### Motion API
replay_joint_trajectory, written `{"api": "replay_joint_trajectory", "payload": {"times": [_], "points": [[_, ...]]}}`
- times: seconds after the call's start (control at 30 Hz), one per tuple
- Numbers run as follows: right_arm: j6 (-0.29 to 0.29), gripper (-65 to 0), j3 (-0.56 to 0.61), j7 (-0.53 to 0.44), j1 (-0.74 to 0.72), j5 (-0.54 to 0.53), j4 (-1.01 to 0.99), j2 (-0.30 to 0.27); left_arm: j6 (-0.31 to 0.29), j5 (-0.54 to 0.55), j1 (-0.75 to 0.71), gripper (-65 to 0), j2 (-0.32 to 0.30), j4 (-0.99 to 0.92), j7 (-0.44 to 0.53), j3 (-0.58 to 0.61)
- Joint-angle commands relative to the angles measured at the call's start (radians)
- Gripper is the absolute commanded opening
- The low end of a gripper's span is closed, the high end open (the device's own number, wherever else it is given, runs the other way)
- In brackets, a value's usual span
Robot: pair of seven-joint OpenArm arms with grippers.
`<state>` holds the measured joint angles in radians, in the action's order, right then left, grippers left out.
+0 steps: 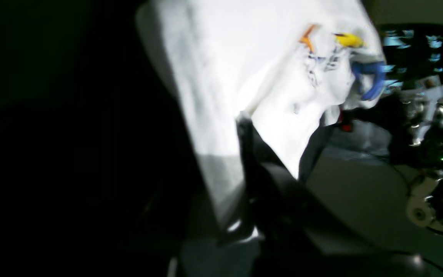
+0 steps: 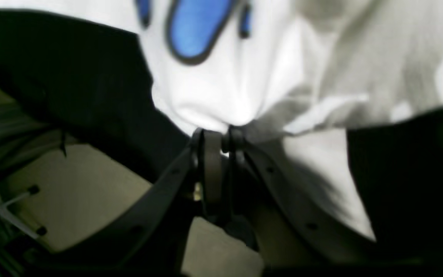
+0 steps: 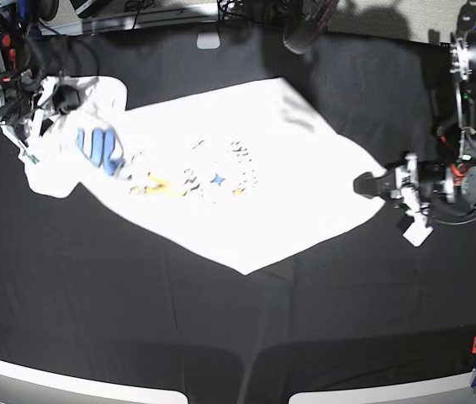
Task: Layout the t-shirt on the table in an organized manner, then fold the t-shirt properly
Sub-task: 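Lower the stretched shirt onto the table and release both grippers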
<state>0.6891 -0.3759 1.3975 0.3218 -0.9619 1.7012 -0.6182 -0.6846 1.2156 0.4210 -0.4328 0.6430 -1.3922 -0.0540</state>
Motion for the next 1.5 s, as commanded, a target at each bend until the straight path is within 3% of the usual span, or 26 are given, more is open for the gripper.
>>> {"api": "replay_joint_trajectory", "payload": {"times": [0.0, 0.3, 0.4, 0.5, 0.57, 0.8, 1.13, 1.3, 1.47], "points": [[0.009, -65.0, -0.009, -0.001, -0.008, -0.010, 0.011, -0.025, 0.001, 0.009, 0.016, -65.0, -0.030, 0.009, -0.004, -0.003], [0.009, -65.0, -0.009, -0.001, -0.008, -0.011, 0.011, -0.024, 0.002, 0.034, -0.101, -65.0, -0.077, 0.009, -0.004, -0.003], [0.009, -47.8, -0.009, -0.006, -0.008, -0.011, 0.011, -0.025, 0.002, 0.142, -0.154, -65.0, -0.077, 0.009, -0.004, -0.003], [0.009, -35.0, -0.009, -0.062, -0.008, -0.011, 0.011, -0.025, 0.000, 0.247, -0.191, -49.6, -0.077, 0.009, -0.004, -0.003], [0.009, -34.4, -0.009, -0.119, -0.010, -0.013, 0.011, -0.025, -0.006, 0.268, -0.203, -43.2, -0.077, 0.009, -0.004, -0.003], [0.009, -34.4, -0.011, -0.320, -0.018, -0.224, 0.012, -0.053, -0.007, 0.268, -0.193, -42.8, -0.077, 0.012, -0.004, -0.003], [0.009, -34.5, -0.011, -0.313, -0.186, -0.224, 0.011, -0.052, -0.014, 0.261, -0.137, -42.8, -0.079, 0.012, -0.004, -0.003], [0.009, -34.4, -0.011, -0.312, -0.230, -0.224, 0.011, -0.052, -0.014, 0.037, -0.094, -42.8, -0.100, 0.012, 0.005, -0.003], [0.009, -34.4, -0.011, -0.312, -0.237, -0.222, 0.011, -0.052, -0.014, -0.014, -0.046, -42.8, -0.155, 0.013, 0.059, -0.003]]}}
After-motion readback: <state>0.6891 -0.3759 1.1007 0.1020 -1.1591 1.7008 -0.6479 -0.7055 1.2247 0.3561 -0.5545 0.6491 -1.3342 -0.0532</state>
